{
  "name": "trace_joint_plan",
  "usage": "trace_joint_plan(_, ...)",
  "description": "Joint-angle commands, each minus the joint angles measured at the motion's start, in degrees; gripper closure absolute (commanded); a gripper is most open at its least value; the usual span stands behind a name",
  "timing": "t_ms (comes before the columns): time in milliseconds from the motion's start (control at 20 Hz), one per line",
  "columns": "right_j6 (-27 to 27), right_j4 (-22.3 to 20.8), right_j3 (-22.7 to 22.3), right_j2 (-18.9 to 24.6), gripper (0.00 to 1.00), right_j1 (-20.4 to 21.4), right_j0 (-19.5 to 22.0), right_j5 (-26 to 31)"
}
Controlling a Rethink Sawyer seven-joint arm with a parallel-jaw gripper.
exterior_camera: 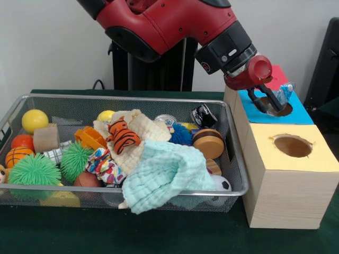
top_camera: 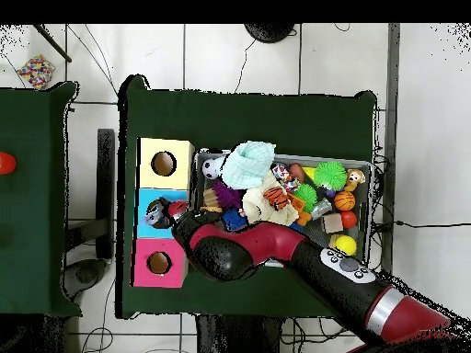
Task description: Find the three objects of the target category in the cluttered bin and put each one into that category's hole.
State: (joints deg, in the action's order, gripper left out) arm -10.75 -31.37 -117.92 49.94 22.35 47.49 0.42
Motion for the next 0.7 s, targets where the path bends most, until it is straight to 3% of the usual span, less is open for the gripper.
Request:
trace_joint_plan(50,14.2,2.1,3.9,-6.0,0.0,1.9,-0.5,8.7)
trace_joint_plan(700,16.7,10.3,0.5,-8.4,0.0,9.9,-2.7,16.5)
